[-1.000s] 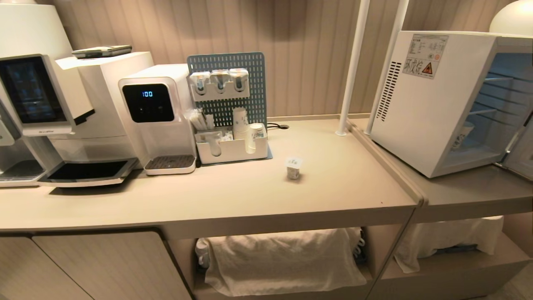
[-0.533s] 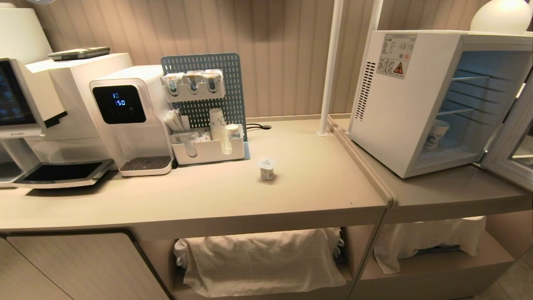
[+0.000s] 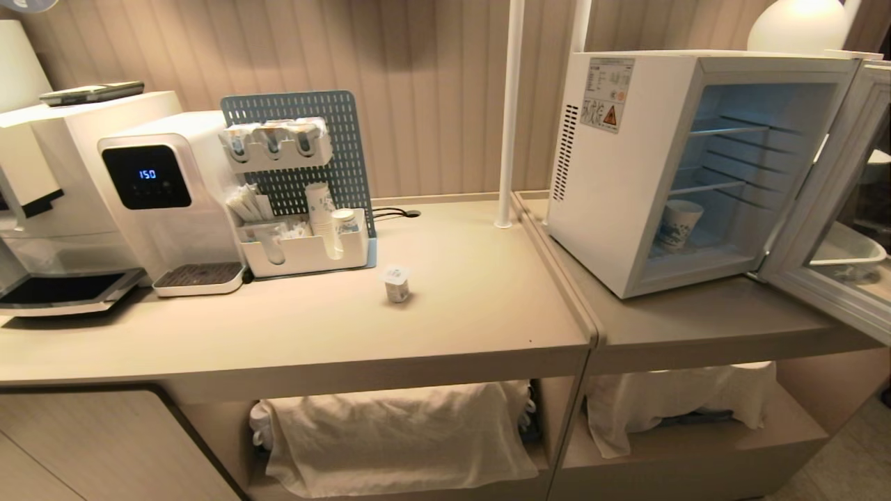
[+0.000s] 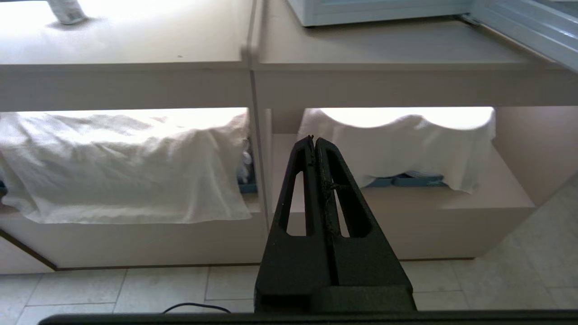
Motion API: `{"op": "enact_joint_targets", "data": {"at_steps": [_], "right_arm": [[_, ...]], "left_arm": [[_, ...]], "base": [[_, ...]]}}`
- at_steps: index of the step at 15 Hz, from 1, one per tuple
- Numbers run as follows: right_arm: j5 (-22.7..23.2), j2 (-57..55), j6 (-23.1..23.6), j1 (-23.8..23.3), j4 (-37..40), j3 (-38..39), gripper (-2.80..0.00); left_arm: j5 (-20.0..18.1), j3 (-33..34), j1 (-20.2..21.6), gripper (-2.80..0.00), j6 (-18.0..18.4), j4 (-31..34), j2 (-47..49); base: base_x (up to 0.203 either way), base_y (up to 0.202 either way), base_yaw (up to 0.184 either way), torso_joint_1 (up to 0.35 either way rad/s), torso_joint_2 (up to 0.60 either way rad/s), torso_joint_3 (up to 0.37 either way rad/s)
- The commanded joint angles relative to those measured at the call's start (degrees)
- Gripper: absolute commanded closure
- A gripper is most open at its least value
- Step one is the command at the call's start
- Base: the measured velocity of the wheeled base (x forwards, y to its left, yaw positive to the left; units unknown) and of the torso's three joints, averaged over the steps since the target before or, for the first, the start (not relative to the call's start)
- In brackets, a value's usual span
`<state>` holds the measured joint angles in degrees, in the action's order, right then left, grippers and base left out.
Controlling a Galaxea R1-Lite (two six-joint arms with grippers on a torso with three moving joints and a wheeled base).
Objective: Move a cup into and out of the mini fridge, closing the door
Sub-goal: Close the freezer door
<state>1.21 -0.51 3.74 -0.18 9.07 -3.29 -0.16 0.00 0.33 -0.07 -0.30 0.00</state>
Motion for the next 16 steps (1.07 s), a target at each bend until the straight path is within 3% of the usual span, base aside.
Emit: {"op": "enact_joint_targets", "data": {"at_steps": [1, 16], "right_arm": [[0.0, -0.3, 0.0, 0.0, 0.1, -0.1, 0.00], [0.0, 0.0, 0.0, 0.0, 0.1, -0.1, 0.00]], "left_arm": [[0.0, 0.1, 0.0, 0.00, 0.0, 0.0, 0.1], [0.0, 0.1, 0.0, 0.00, 0.0, 0.0, 0.1]], "base": [[0.000, -0.196, 0.001, 0.005, 0.00, 0.000], [0.000, -0.194, -0.001, 0.003, 0.00, 0.002]]}}
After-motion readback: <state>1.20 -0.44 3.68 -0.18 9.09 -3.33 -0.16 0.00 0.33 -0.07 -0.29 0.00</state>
